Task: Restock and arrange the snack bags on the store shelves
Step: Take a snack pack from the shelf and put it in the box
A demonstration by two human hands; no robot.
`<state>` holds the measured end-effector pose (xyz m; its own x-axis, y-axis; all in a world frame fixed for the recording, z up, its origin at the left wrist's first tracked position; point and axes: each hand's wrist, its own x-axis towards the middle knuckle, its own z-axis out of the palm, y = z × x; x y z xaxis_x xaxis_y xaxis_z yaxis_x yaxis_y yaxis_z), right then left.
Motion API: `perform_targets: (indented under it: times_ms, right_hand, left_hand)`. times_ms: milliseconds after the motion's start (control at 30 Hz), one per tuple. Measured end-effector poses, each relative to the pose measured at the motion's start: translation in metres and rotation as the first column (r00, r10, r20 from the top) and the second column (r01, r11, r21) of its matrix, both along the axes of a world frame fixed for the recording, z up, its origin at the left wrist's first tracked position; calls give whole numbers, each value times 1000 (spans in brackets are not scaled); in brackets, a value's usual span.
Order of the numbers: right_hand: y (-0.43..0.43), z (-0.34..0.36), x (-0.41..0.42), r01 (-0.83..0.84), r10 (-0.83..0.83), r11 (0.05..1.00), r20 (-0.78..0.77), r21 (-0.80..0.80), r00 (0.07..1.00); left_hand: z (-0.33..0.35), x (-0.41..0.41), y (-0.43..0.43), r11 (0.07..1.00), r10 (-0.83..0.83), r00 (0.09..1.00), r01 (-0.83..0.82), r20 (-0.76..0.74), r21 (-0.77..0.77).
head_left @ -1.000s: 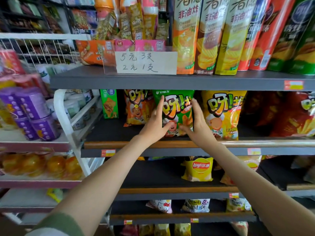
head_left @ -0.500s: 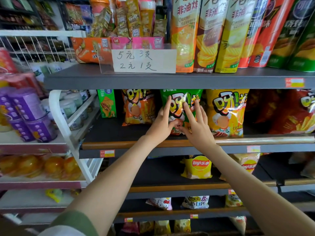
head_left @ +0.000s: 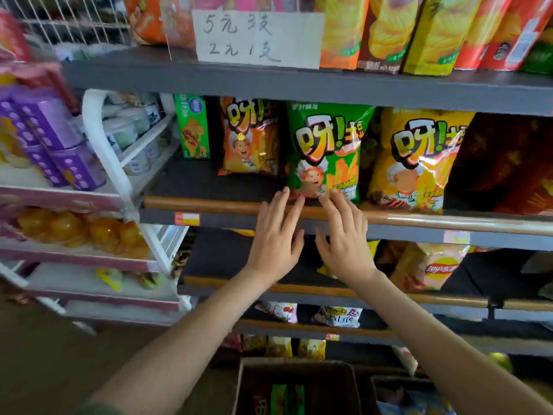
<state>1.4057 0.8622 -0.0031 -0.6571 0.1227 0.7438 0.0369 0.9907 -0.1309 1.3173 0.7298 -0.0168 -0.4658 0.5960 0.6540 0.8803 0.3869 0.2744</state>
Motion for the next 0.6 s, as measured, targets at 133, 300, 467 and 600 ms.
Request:
perform_targets:
  times_ms: [133, 300, 467, 600]
  right_hand:
    - [-23, -66, 16, -159, 171, 983, 155, -86, 973]
    - [-41, -196, 43, -140, 273, 949, 513, -284, 814]
    - [-44, -367, 83, -56, 281, 953, 798, -298, 533]
    - [-47, -510, 112, 71, 267, 949, 901, -308, 341]
  left_hand:
    - [-75, 38, -45, 989, 91, 981, -69, 171, -131]
    - [-205, 94, -94, 881, 434, 784, -266, 443, -392]
    - [-367, 153, -112, 784, 609, 453, -213, 652, -584]
    - [-504, 170, -100, 642, 727, 348, -40, 592, -766]
